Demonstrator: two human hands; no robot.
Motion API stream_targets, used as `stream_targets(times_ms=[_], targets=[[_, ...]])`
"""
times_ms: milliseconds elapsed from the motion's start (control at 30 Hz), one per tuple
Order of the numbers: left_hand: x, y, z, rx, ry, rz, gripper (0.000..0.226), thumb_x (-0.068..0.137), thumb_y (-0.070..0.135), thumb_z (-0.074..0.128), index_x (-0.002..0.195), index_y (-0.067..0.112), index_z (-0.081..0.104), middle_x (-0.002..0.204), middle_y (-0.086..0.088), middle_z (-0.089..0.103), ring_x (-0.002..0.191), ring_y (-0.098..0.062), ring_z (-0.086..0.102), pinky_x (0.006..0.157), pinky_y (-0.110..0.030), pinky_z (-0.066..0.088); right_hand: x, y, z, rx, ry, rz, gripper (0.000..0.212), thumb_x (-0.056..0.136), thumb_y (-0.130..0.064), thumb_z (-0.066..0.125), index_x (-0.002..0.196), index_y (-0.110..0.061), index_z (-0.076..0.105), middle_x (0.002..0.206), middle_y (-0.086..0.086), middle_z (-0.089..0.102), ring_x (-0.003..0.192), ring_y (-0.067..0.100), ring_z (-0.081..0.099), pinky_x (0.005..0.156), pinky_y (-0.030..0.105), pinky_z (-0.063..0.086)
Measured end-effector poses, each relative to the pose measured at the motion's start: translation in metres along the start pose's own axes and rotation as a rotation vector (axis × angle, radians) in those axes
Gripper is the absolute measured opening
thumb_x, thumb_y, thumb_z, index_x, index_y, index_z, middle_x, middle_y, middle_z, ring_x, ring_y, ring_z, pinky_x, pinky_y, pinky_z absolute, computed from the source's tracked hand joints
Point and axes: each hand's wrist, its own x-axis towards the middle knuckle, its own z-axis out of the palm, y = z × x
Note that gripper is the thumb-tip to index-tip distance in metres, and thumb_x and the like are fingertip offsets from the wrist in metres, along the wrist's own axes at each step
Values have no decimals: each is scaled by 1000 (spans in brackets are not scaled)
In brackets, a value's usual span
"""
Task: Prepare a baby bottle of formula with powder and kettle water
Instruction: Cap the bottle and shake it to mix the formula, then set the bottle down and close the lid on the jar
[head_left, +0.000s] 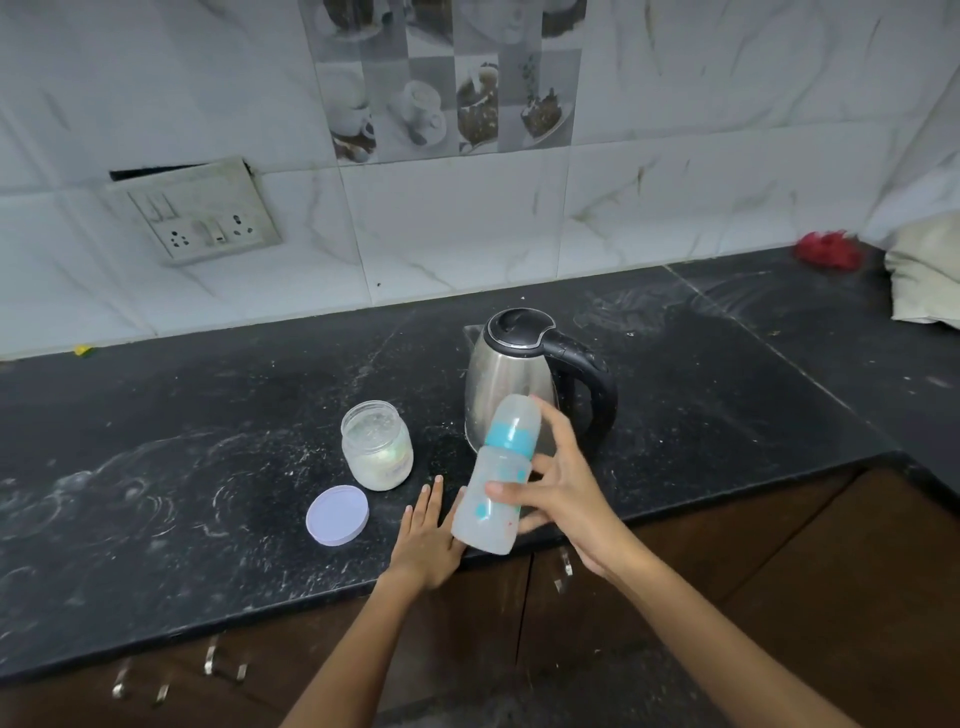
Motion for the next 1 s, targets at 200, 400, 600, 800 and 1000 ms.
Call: stream_targets(times_ms=[200, 400, 600, 800, 1000], targets=[[5, 1, -1, 3, 5, 10, 58, 103, 43, 19, 151, 28, -10, 158, -5, -24, 146, -21, -21, 119, -42, -7, 19, -2, -3, 195, 324, -157, 96, 80, -2, 74, 145, -45, 17, 125, 6, 59, 105, 19, 67, 70, 50, 61], [1, -2, 4, 11, -6, -1, 59, 103, 43, 19, 150, 28, -13, 157, -4, -26, 146, -22, -22, 119, -43, -7, 14, 36, -5, -243, 156, -216, 100, 73, -8, 82, 141, -49, 20, 133, -13, 50, 115, 10, 61, 88, 33, 57], [3, -1, 3, 1, 9, 0, 57, 103, 44, 18, 150, 32, -11, 158, -3, -26, 146, -21, -22, 119, -42, -7, 32, 79, -10, -542, 203, -252, 111, 74, -12, 81, 141, -57, 5, 149, -1, 40, 133, 21, 47, 105, 50, 44], [2, 0, 4, 10, 26, 1, 58, 103, 44, 18, 150, 29, -12, 158, -4, -25, 147, -21, -21, 120, -42, -6, 42, 109, -8, -557, 234, -229, 90, 73, -10, 81, 136, -42, 26, 136, -10, 45, 128, 14, 49, 104, 45, 46], [-6, -3, 6, -71, 149, 56, 61, 103, 40, 27, 152, 25, -5, 161, -7, -13, 149, -22, -11, 120, -39, -1, 18, 119, -7, -734, 445, -370, 71, 72, -18, 84, 131, -16, 44, 124, -2, 53, 111, 9, 54, 88, 32, 54]])
